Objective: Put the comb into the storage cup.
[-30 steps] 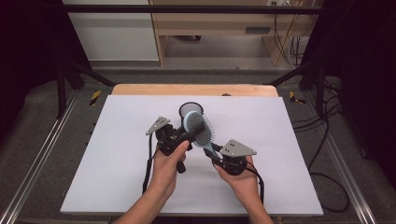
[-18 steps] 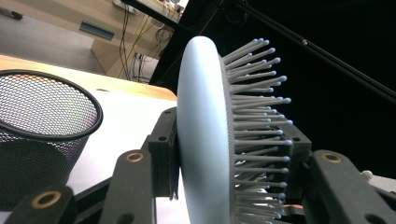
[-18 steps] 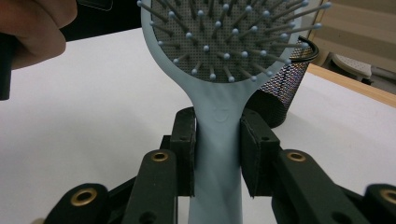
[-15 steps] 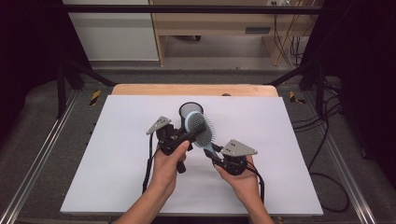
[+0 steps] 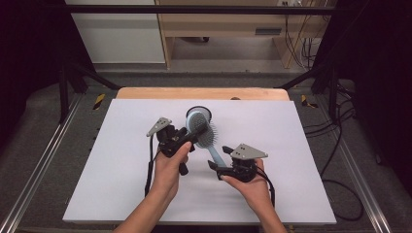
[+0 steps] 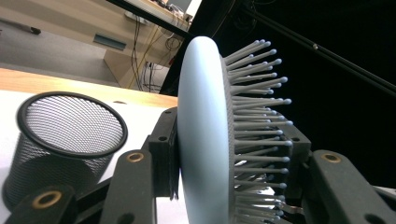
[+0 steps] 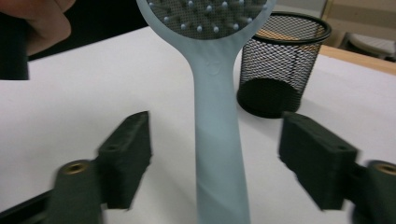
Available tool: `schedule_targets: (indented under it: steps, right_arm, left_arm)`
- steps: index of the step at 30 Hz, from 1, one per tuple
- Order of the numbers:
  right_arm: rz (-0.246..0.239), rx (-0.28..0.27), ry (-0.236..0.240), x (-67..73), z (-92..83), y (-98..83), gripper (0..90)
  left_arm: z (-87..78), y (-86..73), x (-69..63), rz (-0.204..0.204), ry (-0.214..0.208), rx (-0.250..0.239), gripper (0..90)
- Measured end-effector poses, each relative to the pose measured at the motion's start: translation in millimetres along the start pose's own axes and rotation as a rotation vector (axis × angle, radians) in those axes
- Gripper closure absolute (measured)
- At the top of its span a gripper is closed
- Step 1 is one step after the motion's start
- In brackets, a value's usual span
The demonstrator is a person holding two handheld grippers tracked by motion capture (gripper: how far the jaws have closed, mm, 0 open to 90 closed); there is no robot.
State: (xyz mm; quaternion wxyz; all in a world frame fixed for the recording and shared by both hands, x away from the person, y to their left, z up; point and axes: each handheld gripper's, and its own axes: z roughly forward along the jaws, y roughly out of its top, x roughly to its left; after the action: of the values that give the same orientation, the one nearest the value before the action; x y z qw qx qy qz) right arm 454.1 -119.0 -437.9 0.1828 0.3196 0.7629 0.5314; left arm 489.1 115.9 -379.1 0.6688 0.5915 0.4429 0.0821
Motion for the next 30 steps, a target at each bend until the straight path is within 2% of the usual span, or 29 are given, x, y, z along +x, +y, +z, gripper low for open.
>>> schedule_targets:
  steps: [4,8,12,19,20,21,24,26,27,30]
  right_arm:
    - [-0.001,-0.008,-0.016,0.6,-1.2,0.1,9.8]
    - [0.002,-0.013,-0.024,-1.4,-3.5,0.2,7.1]
    - [0.018,-0.013,-0.037,-5.4,-5.1,-2.3,5.4]
    - [0.010,-0.008,-0.064,-9.5,-8.6,-3.8,5.6]
    - [0.018,-0.014,-0.058,-10.7,-9.7,-4.2,7.9]
    - [0.030,-0.034,-0.032,-12.5,-12.1,-4.0,9.3]
    - [0.031,-0.048,-0.022,-13.9,-13.7,-3.8,6.9]
    - [0.031,-0.039,-0.031,-15.0,-13.9,-4.6,5.5]
    - [0.019,-0.028,-0.051,-15.4,-13.5,-6.3,5.0]
    - [0.011,-0.024,-0.057,-16.2,-13.7,-7.2,4.7]
  left_arm:
    - [-3.7,3.8,2.8,-0.005,0.008,-0.014,52.6]
    - [-6.5,6.9,4.8,0.007,0.014,-0.020,52.6]
    - [-8.4,9.3,6.3,0.007,0.015,-0.028,52.5]
    - [-12.4,14.2,6.3,0.026,0.018,-0.041,52.5]
    - [-13.3,15.4,6.5,0.034,0.019,-0.040,52.5]
    - [-13.7,16.1,6.4,0.036,0.020,-0.042,52.6]
    - [-15.9,19.2,7.1,0.049,0.022,-0.050,52.5]
    - [-17.6,21.2,7.4,0.057,0.021,-0.056,52.5]
    - [-18.1,22.2,7.3,0.055,0.019,-0.060,52.6]
    - [-20.0,25.7,7.5,0.060,0.019,-0.065,52.6]
